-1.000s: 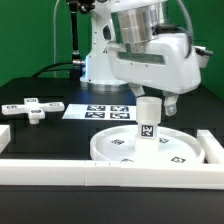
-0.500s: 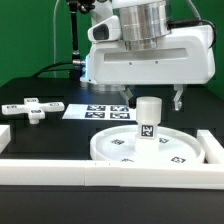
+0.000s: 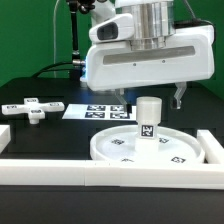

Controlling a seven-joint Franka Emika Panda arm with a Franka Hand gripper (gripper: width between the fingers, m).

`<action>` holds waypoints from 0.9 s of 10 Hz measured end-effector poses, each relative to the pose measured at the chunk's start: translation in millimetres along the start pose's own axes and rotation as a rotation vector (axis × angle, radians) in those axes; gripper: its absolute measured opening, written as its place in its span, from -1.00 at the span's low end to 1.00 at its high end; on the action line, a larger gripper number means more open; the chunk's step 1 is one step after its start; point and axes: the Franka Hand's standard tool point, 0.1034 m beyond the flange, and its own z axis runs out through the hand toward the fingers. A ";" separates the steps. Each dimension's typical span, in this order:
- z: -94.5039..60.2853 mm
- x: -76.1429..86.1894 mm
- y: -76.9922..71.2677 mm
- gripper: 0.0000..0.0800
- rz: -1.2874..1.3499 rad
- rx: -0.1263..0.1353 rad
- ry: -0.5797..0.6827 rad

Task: Assemble round table

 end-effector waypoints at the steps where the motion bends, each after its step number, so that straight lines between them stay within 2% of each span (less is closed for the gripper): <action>1: -0.7 0.9 0.9 0.62 -0.149 -0.013 0.003; 3: -3.3 2.3 -1.2 0.62 -0.363 -0.036 0.000; 8: -2.3 1.8 1.6 0.62 -0.624 -0.039 -0.006; 9: -1.2 1.4 1.4 0.62 -0.765 -0.061 -0.004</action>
Offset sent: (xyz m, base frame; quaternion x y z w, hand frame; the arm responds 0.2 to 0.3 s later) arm -0.0084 0.0061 0.0088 0.0042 -0.0076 -0.1821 0.9832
